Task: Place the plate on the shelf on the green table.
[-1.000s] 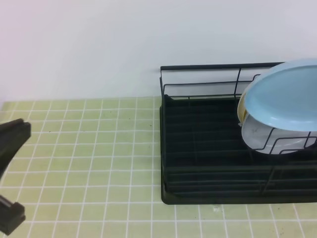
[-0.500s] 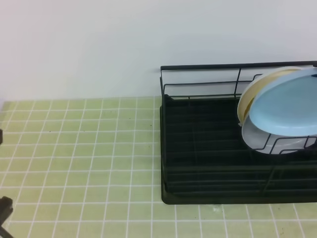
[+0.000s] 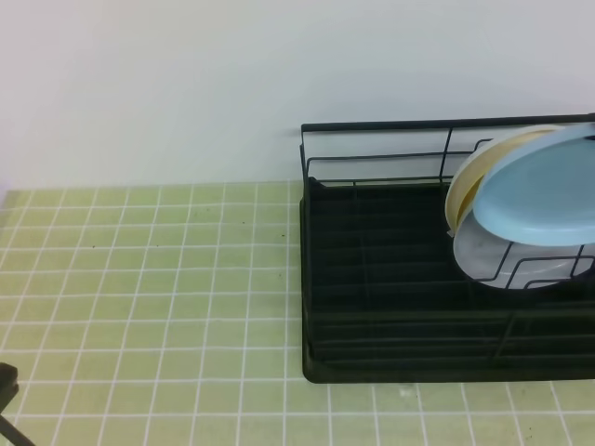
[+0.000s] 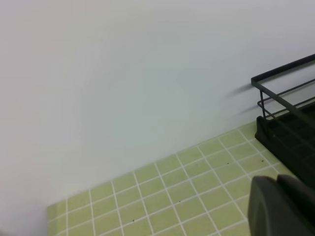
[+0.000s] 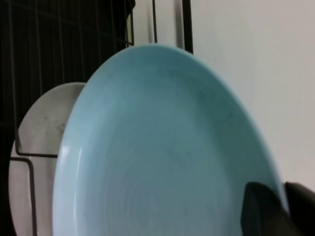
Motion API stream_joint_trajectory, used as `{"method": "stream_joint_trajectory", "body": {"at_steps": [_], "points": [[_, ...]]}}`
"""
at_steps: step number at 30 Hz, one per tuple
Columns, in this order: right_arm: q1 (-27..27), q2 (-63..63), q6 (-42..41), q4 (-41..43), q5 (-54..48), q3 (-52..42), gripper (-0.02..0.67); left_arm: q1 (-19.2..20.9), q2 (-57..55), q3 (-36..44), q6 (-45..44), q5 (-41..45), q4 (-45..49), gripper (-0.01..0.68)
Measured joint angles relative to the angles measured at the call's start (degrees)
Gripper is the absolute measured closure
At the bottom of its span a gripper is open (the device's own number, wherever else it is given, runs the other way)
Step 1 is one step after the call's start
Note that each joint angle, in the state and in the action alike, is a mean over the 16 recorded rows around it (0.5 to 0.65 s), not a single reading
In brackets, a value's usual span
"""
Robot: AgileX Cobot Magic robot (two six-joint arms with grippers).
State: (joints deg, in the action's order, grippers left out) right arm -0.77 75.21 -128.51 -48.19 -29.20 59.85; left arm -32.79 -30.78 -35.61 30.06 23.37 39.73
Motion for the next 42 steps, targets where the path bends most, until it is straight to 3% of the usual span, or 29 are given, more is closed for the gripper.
{"method": "stream_joint_trajectory", "body": {"at_steps": [16, 33, 38, 42], "points": [[0.0, 4.8, -0.4, 1.6, 0.2, 0.0, 0.567, 0.0, 0.0, 0.0, 0.5, -0.5, 0.4, 0.673], [0.0, 6.1, 3.1, -0.9, 2.7, 0.0, 0.305, 0.0, 0.0, 0.0, 0.6, -1.2, 0.3, 0.673], [0.0, 3.7, 3.4, -7.6, 5.4, 0.0, 0.314, 0.0, 0.0, 0.3, 0.7, -1.5, 0.4, 0.673], [0.0, -0.1, 3.5, -18.0, 9.1, 0.0, 0.378, 0.0, 0.0, 0.6, 0.7, -1.5, 0.5, 0.673]]}}
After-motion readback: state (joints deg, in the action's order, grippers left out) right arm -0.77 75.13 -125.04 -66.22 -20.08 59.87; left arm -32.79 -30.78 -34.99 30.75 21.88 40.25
